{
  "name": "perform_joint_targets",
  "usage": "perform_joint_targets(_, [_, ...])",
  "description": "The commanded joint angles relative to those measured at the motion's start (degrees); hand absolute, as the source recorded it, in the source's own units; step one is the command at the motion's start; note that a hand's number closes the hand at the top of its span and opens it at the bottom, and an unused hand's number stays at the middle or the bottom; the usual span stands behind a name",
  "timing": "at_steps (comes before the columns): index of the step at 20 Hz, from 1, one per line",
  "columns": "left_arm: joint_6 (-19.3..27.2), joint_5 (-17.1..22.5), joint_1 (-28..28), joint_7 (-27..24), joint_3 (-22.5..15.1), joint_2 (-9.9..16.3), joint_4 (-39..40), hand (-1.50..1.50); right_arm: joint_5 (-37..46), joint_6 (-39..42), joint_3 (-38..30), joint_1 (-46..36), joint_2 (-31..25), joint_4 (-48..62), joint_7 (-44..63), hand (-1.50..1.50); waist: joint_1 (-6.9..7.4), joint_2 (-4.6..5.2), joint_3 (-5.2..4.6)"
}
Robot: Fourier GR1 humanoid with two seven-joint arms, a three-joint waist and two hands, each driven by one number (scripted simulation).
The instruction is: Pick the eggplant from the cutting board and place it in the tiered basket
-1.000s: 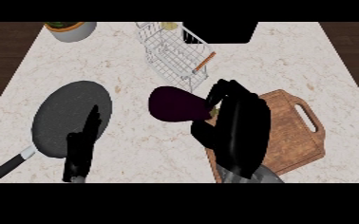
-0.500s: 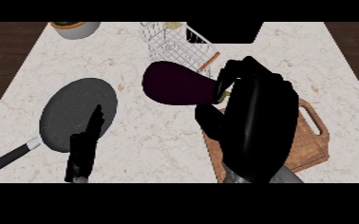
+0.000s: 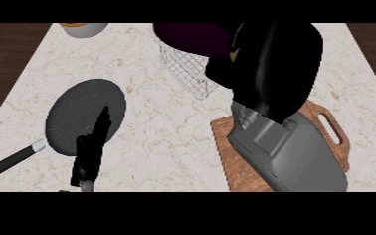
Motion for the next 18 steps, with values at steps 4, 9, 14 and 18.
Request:
perform_joint_targets(4, [0.03,-0.64,-0.94,1.54,-0.23,-0.53,-0.52,0.00,-5.60,-1.12,-6.54,-9.06,0.61,14.32,8.76,1.50,0.13,0.42,0.12])
perform_joint_targets(9, [-0.30,-0.68,-1.41,2.02,0.50,-0.35,-1.35,0.00,-8.20,-5.37,-6.50,-13.60,0.61,25.04,7.83,1.50,0.49,0.49,0.11])
perform_joint_targets(14, [-0.76,-1.07,-0.40,-1.75,0.86,-1.65,2.25,0.00,-9.77,-9.73,-8.58,-16.70,0.61,36.04,4.61,1.50,0.72,0.67,0.08])
perform_joint_targets(18, [-0.75,-1.23,-1.27,0.61,0.97,-1.14,-0.24,0.00,-9.82,-15.88,-8.90,-15.28,0.61,40.51,3.96,1.50,0.70,0.64,0.13])
